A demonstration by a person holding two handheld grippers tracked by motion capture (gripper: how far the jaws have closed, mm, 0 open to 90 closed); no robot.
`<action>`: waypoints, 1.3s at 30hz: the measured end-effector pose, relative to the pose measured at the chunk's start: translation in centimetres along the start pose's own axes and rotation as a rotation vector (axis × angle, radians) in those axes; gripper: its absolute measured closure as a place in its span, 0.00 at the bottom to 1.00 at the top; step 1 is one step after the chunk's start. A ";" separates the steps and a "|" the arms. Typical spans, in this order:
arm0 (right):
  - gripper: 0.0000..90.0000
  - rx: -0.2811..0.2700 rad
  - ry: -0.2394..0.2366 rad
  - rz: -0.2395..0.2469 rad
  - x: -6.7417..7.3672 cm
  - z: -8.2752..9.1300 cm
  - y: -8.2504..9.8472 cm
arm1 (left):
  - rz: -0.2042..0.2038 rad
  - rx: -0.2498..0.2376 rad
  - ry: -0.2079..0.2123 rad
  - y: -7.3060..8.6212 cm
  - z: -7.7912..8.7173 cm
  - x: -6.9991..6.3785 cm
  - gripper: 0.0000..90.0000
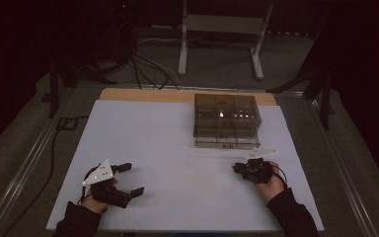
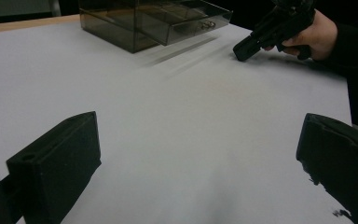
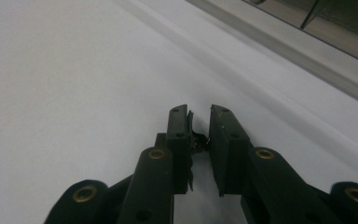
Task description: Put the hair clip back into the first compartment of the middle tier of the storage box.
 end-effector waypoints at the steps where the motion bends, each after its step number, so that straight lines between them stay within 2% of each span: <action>1: 0.87 -0.001 0.003 0.000 0.0 0.0 0.0 | -0.001 0.002 0.000 0.0 0.0 0.0 0.01; 8: 0.87 -0.023 -0.004 -0.013 -0.1 0.7 -0.2 | 0.002 0.003 0.000 0.1 0.0 0.1 0.01; 14: 0.87 -0.018 -0.016 -0.022 0.0 1.0 -0.1 | -0.001 0.004 0.002 0.1 0.0 0.0 0.01; 39: 0.87 0.003 -0.060 0.000 1.6 2.0 0.0 | 0.004 0.004 0.012 0.0 -0.3 0.0 0.01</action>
Point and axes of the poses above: each handheld gripper's, and its own axes: z roughly backward along the jaws, y roughly out of its underside, x roughly to its left, the point moved 7 cm from there along -z, roughly forward along the jaws, and after that the axes turned 12 degrees about -y, right-handed, at the moved point
